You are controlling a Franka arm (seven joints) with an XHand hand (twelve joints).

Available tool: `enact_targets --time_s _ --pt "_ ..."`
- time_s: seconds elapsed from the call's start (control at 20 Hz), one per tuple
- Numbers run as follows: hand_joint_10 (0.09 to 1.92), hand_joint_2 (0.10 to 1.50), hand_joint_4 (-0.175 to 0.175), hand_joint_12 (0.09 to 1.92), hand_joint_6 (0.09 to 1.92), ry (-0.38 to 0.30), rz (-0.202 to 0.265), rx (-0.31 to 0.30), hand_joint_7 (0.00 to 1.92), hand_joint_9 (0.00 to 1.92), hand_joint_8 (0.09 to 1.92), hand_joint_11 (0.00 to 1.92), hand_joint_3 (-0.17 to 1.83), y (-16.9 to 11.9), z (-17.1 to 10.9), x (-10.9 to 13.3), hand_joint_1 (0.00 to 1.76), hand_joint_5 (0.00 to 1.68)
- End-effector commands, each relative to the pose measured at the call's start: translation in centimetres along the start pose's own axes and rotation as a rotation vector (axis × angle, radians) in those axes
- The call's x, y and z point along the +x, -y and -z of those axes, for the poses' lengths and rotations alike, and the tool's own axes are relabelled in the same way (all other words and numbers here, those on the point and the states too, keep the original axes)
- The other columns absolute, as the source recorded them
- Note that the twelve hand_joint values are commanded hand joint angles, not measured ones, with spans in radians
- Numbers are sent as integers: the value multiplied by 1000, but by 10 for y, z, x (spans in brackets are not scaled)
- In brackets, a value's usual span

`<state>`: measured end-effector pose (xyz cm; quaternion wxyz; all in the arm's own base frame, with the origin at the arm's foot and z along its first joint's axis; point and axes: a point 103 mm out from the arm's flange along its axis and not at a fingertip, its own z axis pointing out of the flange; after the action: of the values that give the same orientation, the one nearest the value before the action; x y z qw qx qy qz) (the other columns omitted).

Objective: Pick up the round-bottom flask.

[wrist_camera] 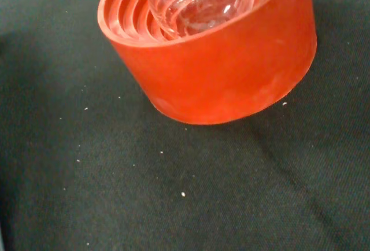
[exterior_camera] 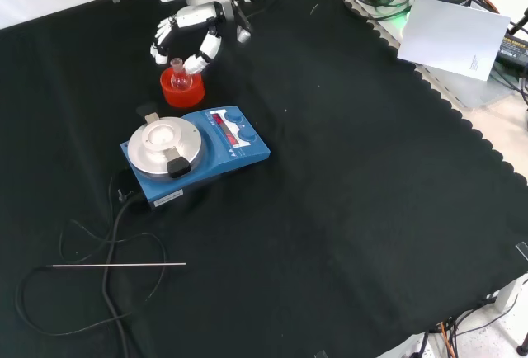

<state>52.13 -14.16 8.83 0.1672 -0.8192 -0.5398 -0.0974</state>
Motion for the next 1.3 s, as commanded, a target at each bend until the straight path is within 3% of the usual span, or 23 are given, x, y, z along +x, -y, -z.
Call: enact_targets --time_s 0.05,0.35,0.7,1.3 --pt "620 726 -31 1326 497 3 3 0 393 533 600 210 601 0 -3 5 861 607" --pt "620 729 -26 1327 530 8 3 4 401 534 602 210 603 -2 -2 2 862 655" --pt "625 759 -22 1329 617 18 -4 -2 422 553 604 227 614 -4 -1 1 861 832" --pt "613 773 -38 1318 645 12 5 4 426 566 591 243 604 -6 0 2 862 769"
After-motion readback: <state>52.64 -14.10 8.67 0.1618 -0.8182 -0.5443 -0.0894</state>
